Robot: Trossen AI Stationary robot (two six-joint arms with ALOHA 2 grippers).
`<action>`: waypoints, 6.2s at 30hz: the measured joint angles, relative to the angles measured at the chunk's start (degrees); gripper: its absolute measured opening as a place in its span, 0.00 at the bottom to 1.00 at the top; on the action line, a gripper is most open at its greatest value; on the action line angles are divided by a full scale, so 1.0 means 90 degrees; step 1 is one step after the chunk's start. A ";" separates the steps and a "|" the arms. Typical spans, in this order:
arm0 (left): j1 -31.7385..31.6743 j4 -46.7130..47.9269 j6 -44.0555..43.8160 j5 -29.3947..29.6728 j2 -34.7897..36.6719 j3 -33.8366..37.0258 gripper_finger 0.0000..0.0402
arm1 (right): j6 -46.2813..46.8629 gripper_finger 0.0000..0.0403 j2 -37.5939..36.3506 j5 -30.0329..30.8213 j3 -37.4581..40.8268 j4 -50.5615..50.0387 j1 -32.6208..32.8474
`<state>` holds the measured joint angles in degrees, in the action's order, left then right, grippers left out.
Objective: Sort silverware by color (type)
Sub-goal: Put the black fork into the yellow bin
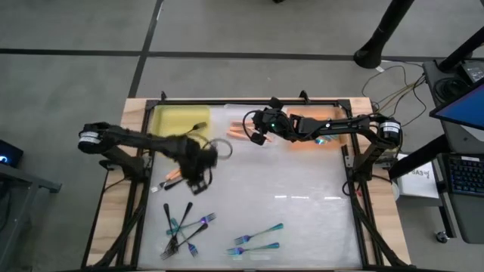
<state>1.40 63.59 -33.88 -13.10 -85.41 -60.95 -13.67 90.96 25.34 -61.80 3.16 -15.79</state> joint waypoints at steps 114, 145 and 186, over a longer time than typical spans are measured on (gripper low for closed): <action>0.3689 -0.2607 -0.6629 0.0588 -0.0753 0.1458 0.01 | 0.0520 0.29 -0.0010 -0.0537 -0.0046 -0.1180 0.0032; 0.0363 -0.0810 0.0352 0.6941 0.0937 -0.1258 0.00 | 0.0517 0.29 -0.0011 -0.0537 -0.0073 -0.1099 0.0029; -0.3098 -0.1958 0.2468 0.5625 0.0957 0.0876 0.21 | 0.0352 0.29 -0.0012 -0.0537 -0.0075 -0.1321 0.0029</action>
<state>-26.48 45.97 -11.67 37.52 -76.79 -53.07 -10.50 90.85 20.51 -62.48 -8.73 -15.53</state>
